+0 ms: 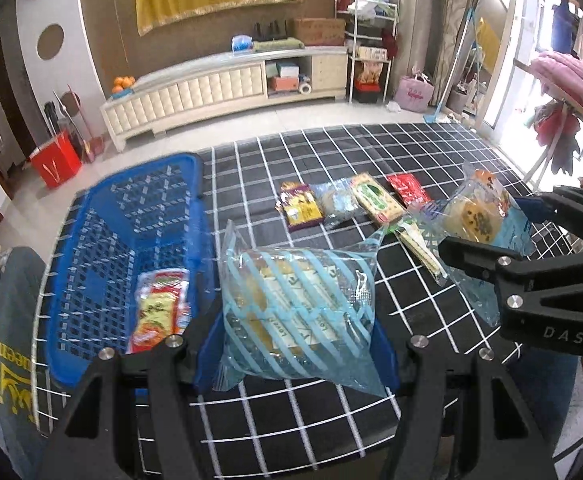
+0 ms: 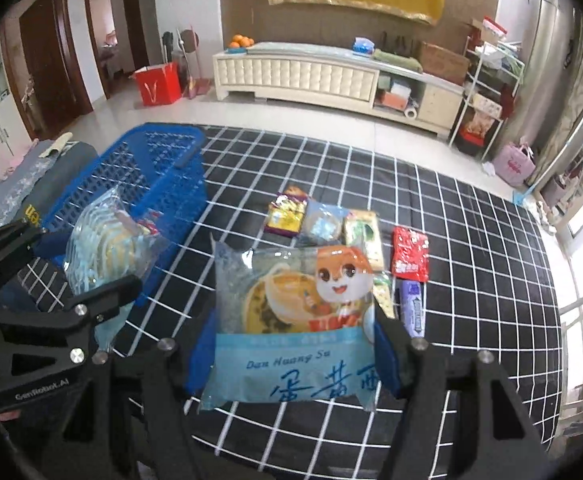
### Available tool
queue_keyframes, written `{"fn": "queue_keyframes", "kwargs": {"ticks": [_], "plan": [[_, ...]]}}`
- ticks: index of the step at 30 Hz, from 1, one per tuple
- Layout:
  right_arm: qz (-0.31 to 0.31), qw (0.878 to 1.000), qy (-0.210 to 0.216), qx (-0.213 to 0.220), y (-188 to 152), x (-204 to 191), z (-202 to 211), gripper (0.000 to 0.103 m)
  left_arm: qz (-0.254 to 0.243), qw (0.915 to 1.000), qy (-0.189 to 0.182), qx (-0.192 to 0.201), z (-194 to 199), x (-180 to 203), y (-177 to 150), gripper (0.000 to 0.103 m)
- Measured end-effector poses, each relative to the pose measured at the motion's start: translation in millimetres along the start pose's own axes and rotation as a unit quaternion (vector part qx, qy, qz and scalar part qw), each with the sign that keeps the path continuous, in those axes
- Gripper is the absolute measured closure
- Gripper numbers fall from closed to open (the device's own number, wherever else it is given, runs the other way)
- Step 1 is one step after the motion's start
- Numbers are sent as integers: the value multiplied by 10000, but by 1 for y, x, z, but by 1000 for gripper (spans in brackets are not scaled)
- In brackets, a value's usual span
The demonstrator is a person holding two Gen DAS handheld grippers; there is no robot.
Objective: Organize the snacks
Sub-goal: 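Carry both bags up and over toward the blue basket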
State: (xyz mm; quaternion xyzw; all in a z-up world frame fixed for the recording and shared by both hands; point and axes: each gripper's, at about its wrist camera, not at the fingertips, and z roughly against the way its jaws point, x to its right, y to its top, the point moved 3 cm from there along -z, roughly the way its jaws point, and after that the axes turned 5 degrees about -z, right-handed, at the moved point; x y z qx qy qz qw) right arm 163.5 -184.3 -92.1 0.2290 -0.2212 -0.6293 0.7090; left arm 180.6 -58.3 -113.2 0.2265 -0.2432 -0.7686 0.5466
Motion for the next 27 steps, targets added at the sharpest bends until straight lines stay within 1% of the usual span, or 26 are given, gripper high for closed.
{"fn": "queue_keyframes", "kwargs": {"ticks": [5,11,15,22,24,27], "plan": [[54,9999,146,73,9,-23,4,33,4,9999,130,110,15,-21,-2,42],[304,9990,316,77,27,-61,-4,32,2,9991,381,193,31,-59,-4,42],[406,9979,480,123,41,-84,-10,32,34,9985,514,179,38,-84,-7,42],[547,9957,746,60,58,-114,-27,32,244,9969,732,123,40,-134,-4,42],[549,9951,817,31,64,-120,-33,32,297,9968,736,83,40,-144,-3,42],[580,9946,856,10,72,-127,-41,32,399,9972,638,0,35,-161,1,42]]}}
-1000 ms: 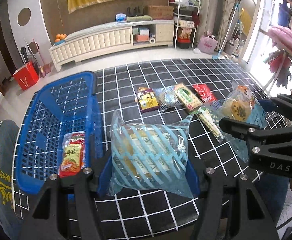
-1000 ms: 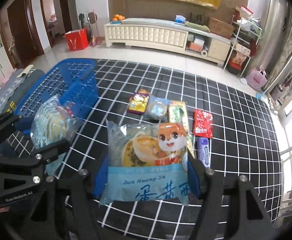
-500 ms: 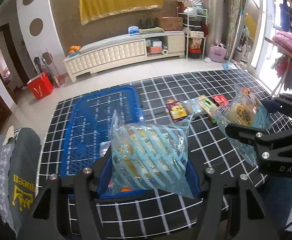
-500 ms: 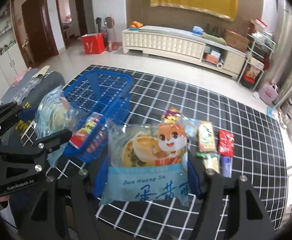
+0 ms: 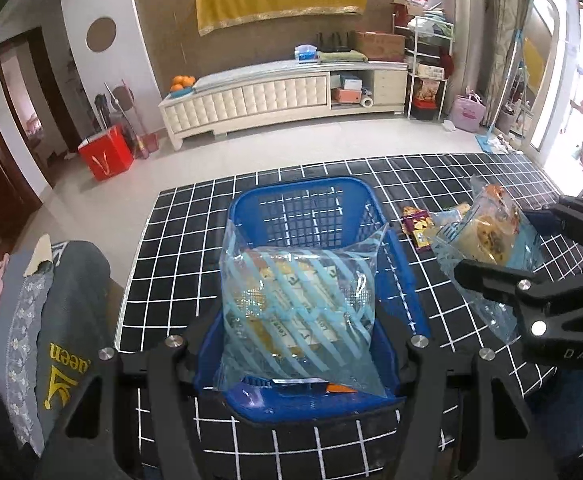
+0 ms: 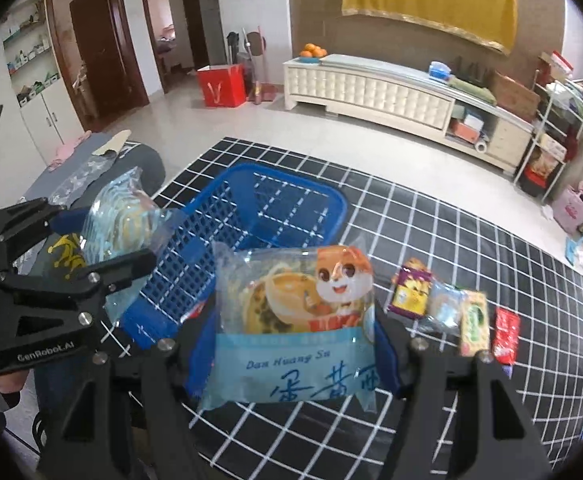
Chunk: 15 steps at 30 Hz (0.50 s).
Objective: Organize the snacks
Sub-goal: 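Carry both bags up and over toward the blue basket, then lower both bags into the blue basket and open both tools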
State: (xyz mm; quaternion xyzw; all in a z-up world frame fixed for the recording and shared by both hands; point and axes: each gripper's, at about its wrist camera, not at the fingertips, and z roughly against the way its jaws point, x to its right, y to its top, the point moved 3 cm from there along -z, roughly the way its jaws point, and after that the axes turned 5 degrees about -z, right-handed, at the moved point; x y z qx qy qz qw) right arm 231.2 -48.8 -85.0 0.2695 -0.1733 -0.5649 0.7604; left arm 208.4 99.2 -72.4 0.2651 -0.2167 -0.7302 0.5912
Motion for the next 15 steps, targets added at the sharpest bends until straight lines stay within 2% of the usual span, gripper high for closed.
{"fn": "queue_keyframes", "kwargs": {"ticks": [7,15], "plan": [[-46,9999,-120,-97,20,2,-31,32,57,9994,-246,-229,-31,-19,15,42],[-179,9993,-269,-208,21,11,-53,32,-169,9975,-356,-579,-83,-21,28,42]]}}
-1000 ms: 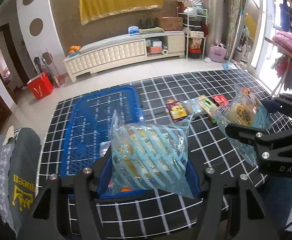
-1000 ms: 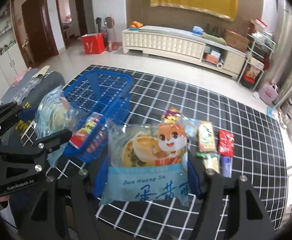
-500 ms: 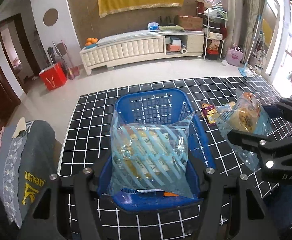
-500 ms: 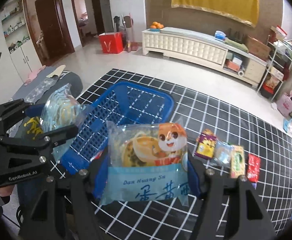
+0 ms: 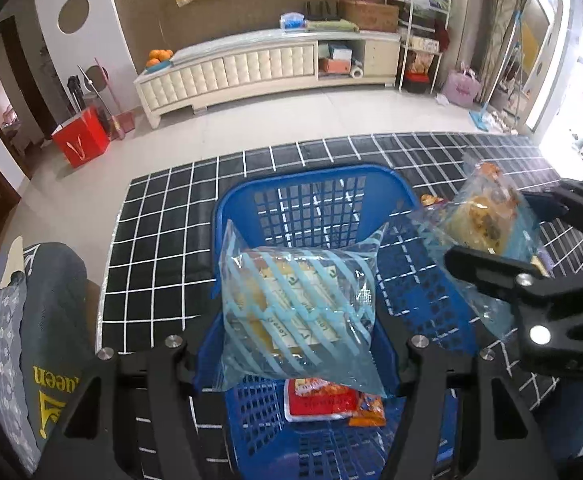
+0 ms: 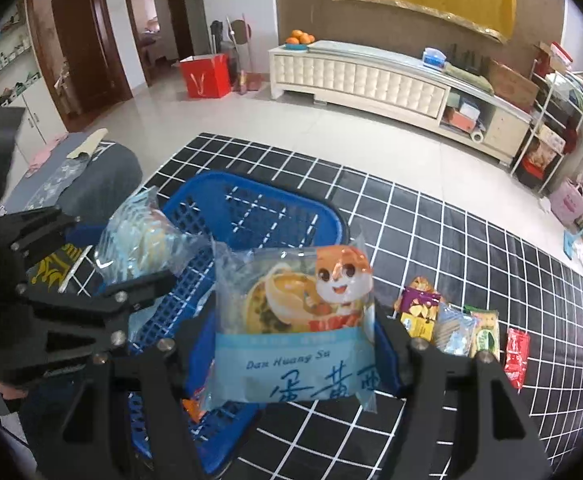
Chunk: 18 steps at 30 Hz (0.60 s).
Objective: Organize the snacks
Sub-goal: 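Lower both bags into the blue basket and open both tools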
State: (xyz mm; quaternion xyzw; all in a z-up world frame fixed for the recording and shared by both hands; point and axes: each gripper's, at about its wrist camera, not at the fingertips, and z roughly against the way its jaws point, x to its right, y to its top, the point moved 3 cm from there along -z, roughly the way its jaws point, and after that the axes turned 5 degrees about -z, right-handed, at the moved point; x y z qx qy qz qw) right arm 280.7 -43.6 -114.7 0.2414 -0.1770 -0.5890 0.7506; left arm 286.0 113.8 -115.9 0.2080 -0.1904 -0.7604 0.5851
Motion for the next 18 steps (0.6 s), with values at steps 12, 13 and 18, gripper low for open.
{"fn": "queue_keyframes", "kwargs": {"ticks": [12,13,18], "plan": [[-79,9998,-98,-128,1,5,-8,32,154,9996,-121,-195,-48,-13,19,32],[-90,9998,-92,-136,2,4,-8,32,169,9996,-129,-178,-48,-13,20,32],[-62,9999,-60,-132,3,0,-4,32,246,9995,-160,-149,-44,-15,19,32]]}}
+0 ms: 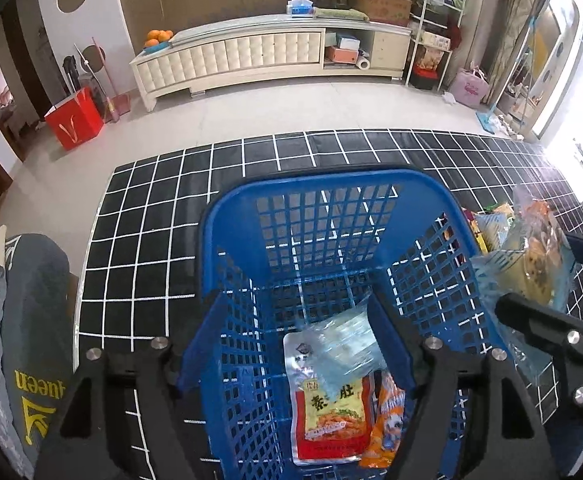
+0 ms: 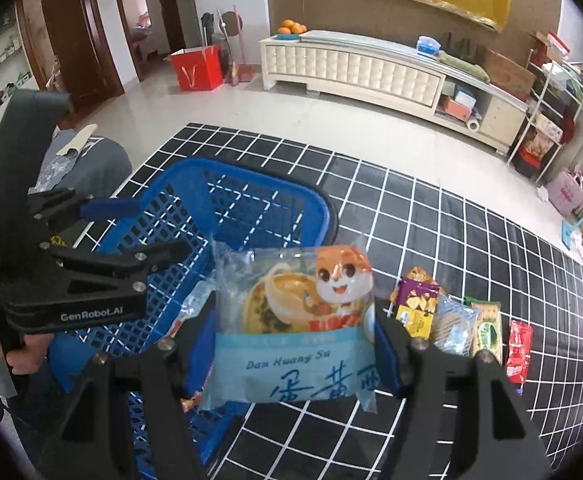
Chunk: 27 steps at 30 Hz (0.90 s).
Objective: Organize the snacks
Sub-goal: 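Lower both bags into the blue basket and open both tools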
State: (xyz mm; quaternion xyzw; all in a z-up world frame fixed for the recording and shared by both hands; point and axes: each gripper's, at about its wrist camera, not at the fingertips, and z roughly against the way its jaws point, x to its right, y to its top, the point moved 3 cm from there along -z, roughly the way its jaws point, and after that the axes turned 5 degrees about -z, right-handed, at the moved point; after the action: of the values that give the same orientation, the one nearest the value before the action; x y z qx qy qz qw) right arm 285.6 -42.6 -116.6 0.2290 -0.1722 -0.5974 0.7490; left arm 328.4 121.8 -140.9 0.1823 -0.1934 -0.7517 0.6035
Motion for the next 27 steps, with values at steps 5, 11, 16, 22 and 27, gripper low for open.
{"fn": "queue_keyframes", "kwargs": {"ticks": [5,11,16,22,27], "plan": [[-9,10000,54,29,1,-5,8,32,32,9999,31,129,17,-5,-5,32],[14,9998,198,-25,6,-21,9,32,88,9994,71,335,50,-17,-12,32],[238,9993,216,-195,11,-41,-4,32,120,9989,175,410,66,-29,-21,32],[241,9990,140,-360,23,-51,-24,32,298,9983,204,453,72,-53,-32,32],[259,9985,32,-487,27,-54,-40,31,352,9984,161,403,61,-66,-34,32]]}}
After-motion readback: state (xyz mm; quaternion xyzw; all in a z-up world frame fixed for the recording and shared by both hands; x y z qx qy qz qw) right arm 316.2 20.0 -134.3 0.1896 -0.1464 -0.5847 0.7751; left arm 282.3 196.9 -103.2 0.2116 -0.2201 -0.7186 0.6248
